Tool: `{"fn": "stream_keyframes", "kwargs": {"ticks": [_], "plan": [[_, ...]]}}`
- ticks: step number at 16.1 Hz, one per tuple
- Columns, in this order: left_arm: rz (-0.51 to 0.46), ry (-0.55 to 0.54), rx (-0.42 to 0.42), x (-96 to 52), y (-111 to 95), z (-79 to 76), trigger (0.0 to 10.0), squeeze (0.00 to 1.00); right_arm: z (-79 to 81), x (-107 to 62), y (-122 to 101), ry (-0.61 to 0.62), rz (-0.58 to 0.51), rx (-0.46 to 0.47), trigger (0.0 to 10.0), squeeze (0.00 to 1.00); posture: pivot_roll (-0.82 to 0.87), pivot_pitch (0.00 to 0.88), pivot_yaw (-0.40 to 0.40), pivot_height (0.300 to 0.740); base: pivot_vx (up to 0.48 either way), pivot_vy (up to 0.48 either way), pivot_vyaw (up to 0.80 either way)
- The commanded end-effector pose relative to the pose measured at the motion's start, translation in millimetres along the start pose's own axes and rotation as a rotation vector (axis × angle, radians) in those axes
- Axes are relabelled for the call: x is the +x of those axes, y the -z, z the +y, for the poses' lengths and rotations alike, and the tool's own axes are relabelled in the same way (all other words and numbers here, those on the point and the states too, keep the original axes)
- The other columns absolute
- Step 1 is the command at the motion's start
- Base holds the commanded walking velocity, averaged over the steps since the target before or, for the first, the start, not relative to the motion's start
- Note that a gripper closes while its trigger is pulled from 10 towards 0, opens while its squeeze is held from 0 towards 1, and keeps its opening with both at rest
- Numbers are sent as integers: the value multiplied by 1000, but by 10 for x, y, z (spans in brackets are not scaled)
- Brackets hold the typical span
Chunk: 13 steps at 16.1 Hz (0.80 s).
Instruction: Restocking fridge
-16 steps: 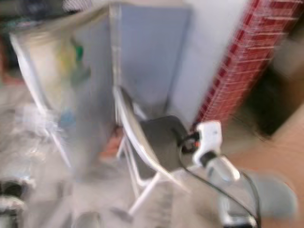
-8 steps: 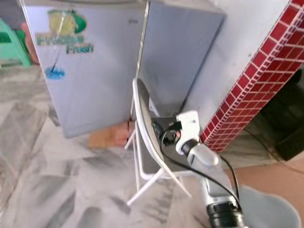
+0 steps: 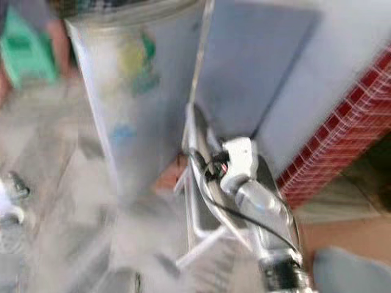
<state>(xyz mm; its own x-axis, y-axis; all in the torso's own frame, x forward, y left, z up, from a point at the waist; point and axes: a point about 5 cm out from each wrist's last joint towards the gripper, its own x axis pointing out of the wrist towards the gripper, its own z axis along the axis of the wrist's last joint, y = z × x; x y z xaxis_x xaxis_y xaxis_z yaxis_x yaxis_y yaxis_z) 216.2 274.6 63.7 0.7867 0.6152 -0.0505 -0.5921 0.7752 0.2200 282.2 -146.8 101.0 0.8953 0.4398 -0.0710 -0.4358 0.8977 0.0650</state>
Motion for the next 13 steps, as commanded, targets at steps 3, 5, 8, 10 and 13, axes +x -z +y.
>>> {"fn": "stream_keyframes", "kwargs": {"ticks": [3,5,8,10,13], "plan": [[-16,122,9,-6,-39,-200,10000,0,0,17,-36,12,-24,-1,10000,0,154,2,-94,740,0,0,0],[-4,187,-8,-81,-3,-318,10000,0,13,17,-35,12,-25,4,10000,0,145,0,-88,740,0,0,0],[-11,226,-38,-109,-27,-423,10000,0,-12,18,-62,14,-31,-18,10000,0,137,6,-94,740,0,0,0],[3,276,-51,-156,-15,-493,10000,0,-23,13,-76,17,-34,-24,10000,0,133,13,-93,740,0,0,0],[13,321,-42,-232,22,-529,10000,0,-9,-11,-48,23,-24,-28,10000,0,128,23,-92,740,0,0,777]]}}
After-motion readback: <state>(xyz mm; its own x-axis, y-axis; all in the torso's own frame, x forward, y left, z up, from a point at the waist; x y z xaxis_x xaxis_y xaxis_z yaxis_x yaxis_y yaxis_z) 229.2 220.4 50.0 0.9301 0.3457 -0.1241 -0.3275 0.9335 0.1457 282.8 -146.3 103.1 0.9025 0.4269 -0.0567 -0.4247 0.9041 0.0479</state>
